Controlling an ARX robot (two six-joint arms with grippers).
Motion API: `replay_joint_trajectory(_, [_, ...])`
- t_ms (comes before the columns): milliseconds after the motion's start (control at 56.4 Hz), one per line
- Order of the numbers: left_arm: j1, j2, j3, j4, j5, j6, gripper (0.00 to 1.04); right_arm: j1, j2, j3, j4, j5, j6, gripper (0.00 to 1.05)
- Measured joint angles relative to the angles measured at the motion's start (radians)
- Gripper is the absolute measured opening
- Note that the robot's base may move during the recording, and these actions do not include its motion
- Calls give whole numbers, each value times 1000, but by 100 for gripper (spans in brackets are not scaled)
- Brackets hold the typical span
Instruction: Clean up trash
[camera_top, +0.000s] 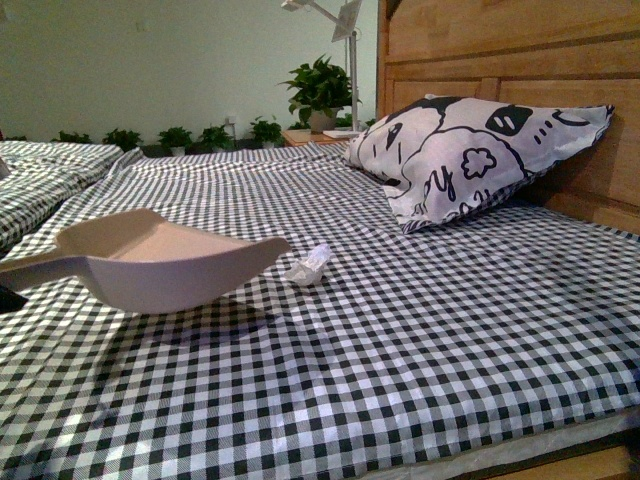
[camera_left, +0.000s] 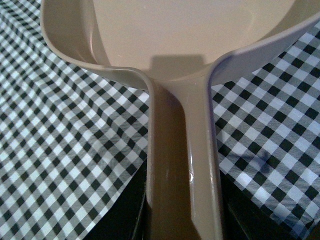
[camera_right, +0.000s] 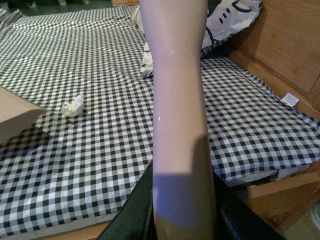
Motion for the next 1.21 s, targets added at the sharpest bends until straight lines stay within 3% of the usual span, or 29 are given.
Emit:
replay_joint_trajectory(426, [-3,124,111,-87,25,71,28,0,0,0,0,0,0,21])
replay_joint_trajectory(816, [-7,218,252,-188,-26,172,28,0,0,0,0,0,0,21])
replay_joint_trajectory(1206, [-64,260,323,-180,-49,190,28,0,0,0,0,0,0,21])
